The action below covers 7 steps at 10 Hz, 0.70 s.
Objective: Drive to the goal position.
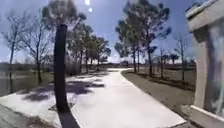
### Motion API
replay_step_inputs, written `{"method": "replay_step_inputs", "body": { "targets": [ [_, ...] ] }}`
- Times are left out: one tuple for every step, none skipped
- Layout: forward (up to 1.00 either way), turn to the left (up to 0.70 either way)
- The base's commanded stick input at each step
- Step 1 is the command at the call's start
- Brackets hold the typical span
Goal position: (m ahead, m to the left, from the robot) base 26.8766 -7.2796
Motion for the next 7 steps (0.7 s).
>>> {"method": "replay_step_inputs", "body": {
  "targets": [
    [0.7,0.0],
    [0.7,0.0],
    [0.7,0.0],
    [0.7,0.0],
    [0.7,0.0],
    [0.7,0.0],
    [0.7,0.0]
  ]
}}
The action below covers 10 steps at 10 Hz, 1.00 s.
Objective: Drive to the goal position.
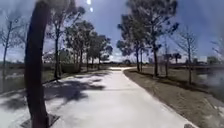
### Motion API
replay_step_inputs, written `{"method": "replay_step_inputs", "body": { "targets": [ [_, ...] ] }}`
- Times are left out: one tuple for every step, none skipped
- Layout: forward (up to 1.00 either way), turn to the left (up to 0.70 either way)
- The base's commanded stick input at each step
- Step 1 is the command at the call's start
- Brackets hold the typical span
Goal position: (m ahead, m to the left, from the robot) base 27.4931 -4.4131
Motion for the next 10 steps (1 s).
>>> {"method": "replay_step_inputs", "body": {
  "targets": [
    [0.7,0.0],
    [0.7,0.0],
    [0.7,0.0],
    [0.7,0.0],
    [0.7,0.0],
    [0.7,0.0],
    [0.7,0.0],
    [0.7,0.0],
    [0.7,0.0],
    [0.7,0.0]
  ]
}}
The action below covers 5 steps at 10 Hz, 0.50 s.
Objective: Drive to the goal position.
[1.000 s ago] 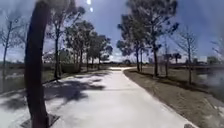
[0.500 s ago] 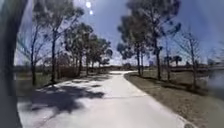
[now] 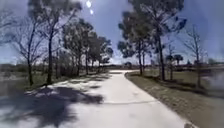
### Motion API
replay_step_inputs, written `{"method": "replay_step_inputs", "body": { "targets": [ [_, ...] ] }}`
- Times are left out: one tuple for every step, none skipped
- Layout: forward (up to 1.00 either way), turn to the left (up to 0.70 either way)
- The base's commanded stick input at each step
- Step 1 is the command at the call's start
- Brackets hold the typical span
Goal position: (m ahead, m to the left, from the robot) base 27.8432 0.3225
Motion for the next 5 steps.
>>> {"method": "replay_step_inputs", "body": {
  "targets": [
    [0.7,0.0],
    [0.85,0.0],
    [0.85,0.0],
    [0.85,0.0],
    [0.85,0.0]
  ]
}}
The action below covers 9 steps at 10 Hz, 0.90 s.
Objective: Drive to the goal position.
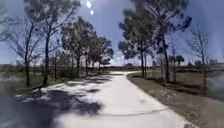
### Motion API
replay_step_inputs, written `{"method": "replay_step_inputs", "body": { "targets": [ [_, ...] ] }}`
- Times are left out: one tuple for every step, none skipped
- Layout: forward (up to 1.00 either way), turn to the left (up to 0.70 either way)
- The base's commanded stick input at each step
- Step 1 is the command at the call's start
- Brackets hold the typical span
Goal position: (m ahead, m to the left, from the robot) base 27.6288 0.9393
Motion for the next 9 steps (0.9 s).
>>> {"method": "replay_step_inputs", "body": {
  "targets": [
    [0.85,0.0],
    [0.85,0.0],
    [0.85,0.0],
    [0.85,0.0],
    [0.85,0.0],
    [0.85,0.0],
    [0.85,0.0],
    [0.85,0.0],
    [0.85,0.0]
  ]
}}
